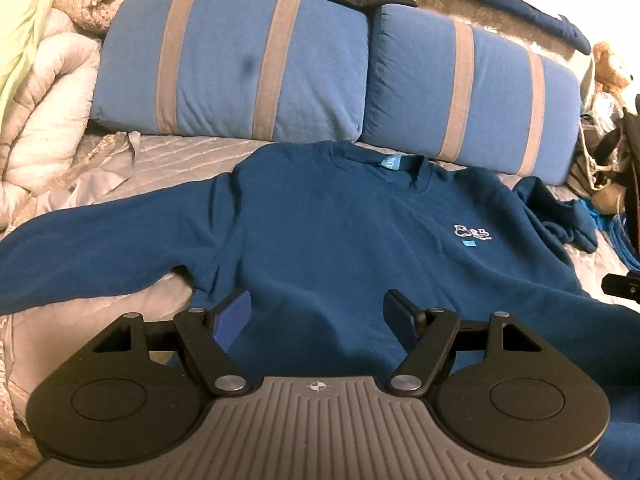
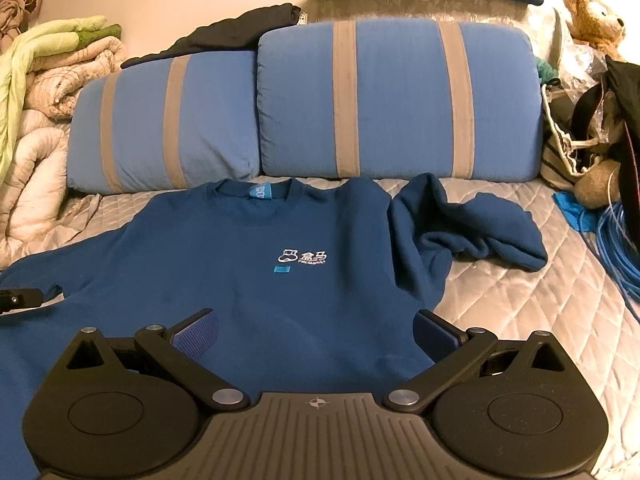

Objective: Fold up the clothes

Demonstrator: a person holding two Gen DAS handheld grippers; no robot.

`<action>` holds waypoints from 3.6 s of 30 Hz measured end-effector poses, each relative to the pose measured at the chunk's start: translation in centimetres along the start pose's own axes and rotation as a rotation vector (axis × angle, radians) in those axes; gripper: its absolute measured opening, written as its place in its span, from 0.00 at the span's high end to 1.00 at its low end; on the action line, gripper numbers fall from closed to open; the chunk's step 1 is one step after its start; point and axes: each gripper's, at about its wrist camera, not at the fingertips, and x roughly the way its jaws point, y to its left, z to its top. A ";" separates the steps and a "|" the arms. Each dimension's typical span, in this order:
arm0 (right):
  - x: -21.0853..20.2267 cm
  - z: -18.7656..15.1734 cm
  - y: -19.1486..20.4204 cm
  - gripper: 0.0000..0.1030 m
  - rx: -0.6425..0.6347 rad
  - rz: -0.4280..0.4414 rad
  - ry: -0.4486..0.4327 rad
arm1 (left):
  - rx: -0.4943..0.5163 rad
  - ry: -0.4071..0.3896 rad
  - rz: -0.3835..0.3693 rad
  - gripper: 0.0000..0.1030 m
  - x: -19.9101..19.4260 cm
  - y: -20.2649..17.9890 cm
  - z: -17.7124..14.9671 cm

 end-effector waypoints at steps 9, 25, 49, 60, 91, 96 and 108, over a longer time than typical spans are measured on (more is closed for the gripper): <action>0.9 1.9 -2.3 0.00 0.056 -0.016 0.057 | 0.021 -0.006 0.024 0.29 -0.1 -0.4 0.0; 4.6 5.3 -12.0 0.00 0.136 -0.255 0.019 | 0.049 -0.007 0.052 0.29 0.0 -0.7 0.1; 12.8 5.2 -16.8 0.19 0.214 -0.117 0.087 | 0.112 -0.023 0.145 0.29 0.0 -2.0 0.0; 16.1 4.5 -15.5 0.76 0.202 -0.078 0.184 | 0.129 -0.039 0.155 0.29 -0.2 -1.9 0.1; 2.1 3.7 -17.3 0.51 0.195 -0.014 0.002 | 0.110 -0.033 0.123 0.29 -0.2 -1.6 0.2; 6.1 4.0 -23.0 0.49 0.303 -0.166 -0.009 | 0.117 -0.030 0.132 0.29 -0.1 -1.8 0.2; 15.3 4.7 -27.8 0.50 0.420 -0.250 0.046 | 0.127 -0.016 0.150 0.29 0.1 -2.0 0.4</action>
